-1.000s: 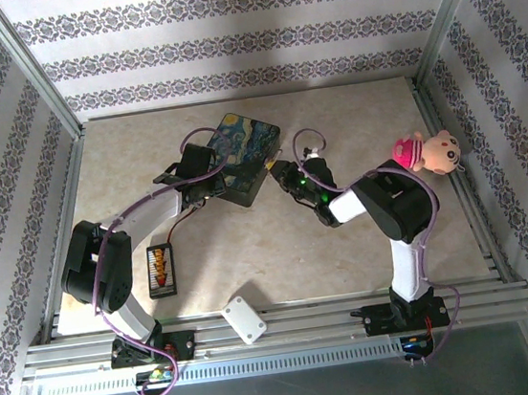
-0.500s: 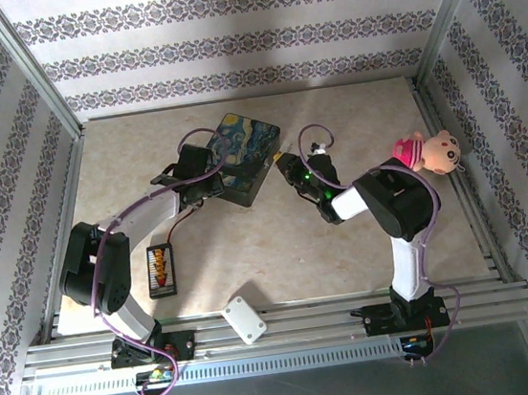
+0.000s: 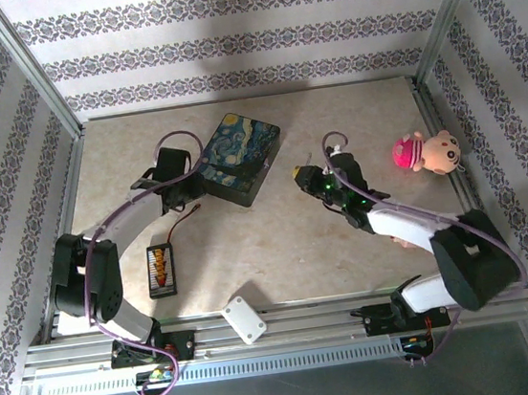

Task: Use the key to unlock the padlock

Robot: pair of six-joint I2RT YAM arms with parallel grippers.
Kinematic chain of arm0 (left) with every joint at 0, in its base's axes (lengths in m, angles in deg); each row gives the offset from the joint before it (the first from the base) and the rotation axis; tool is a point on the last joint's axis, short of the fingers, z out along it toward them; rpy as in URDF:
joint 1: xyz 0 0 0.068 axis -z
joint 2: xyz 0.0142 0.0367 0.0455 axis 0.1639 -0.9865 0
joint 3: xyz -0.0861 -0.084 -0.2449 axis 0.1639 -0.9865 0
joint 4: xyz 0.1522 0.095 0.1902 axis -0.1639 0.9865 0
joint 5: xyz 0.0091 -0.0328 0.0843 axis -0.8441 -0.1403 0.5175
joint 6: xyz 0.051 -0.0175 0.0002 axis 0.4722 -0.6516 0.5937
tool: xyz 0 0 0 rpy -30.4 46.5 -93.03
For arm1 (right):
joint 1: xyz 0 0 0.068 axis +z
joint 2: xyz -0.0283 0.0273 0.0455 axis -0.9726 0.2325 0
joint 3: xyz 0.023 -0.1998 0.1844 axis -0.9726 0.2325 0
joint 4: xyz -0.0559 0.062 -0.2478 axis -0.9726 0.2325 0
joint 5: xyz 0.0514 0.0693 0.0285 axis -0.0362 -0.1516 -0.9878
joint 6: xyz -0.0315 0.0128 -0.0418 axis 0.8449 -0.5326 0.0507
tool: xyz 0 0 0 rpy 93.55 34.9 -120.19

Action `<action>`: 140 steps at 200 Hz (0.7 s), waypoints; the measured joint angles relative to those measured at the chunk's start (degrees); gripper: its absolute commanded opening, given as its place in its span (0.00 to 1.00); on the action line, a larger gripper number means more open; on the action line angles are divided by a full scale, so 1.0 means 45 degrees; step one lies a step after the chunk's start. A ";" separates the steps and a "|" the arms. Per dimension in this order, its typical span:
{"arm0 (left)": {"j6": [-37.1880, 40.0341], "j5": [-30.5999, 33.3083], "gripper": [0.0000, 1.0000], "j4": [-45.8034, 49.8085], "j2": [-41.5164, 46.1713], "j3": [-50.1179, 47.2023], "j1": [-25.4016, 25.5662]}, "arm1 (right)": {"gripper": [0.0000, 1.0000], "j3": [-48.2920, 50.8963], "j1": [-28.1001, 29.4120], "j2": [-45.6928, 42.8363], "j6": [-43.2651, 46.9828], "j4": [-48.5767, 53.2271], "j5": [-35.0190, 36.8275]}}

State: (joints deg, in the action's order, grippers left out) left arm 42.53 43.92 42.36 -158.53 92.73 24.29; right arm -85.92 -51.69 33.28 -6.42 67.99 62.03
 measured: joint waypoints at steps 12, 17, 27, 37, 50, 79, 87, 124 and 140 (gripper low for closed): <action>-0.0112 -0.0102 0.67 -0.0029 0.0223 0.0000 -0.0063 | 0.00 -0.0486 0.0000 -0.0427 0.0879 0.1753 -0.0185; -0.0165 -0.0102 0.70 -0.0029 0.0325 0.0000 -0.0078 | 0.00 -0.0690 0.0000 -0.0539 0.1243 0.2453 -0.0253; -0.0355 -0.0117 0.75 -0.0044 0.0549 0.0000 -0.0097 | 0.00 -0.1044 0.0000 -0.0636 0.1880 0.3706 -0.0364; -0.0432 -0.0155 0.82 -0.0049 0.0801 -0.0005 -0.0107 | 0.00 -0.1384 0.0000 -0.0627 0.2579 0.4886 -0.0520; -0.0617 -0.0151 0.89 -0.0053 0.1151 -0.0019 -0.0146 | 0.00 -0.1826 0.0000 -0.0452 0.3390 0.6319 -0.0695; -0.0899 -0.0141 0.99 -0.0053 0.1909 -0.0165 -0.0277 | 0.00 -0.2866 0.0005 0.0384 0.4891 0.8281 -0.1107; -0.0947 -0.0136 0.99 -0.0049 0.2064 -0.0223 -0.0325 | 0.00 -0.3118 0.0005 0.0602 0.5158 0.8602 -0.1229; -0.1239 -0.0151 0.99 -0.0049 0.2516 -0.0748 -0.0554 | 0.00 -0.4488 0.0005 0.1817 0.6319 0.9763 -0.1564; -0.1394 -0.0189 0.99 -0.0049 0.2550 -0.1069 -0.0593 | 0.00 -0.5081 0.0005 0.2419 0.6674 1.0083 -0.1554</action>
State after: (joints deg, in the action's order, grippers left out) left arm 36.25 43.07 42.14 -147.05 87.92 21.62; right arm -108.79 -51.67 44.17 23.61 113.37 55.04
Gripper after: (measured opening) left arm 0.992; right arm 0.041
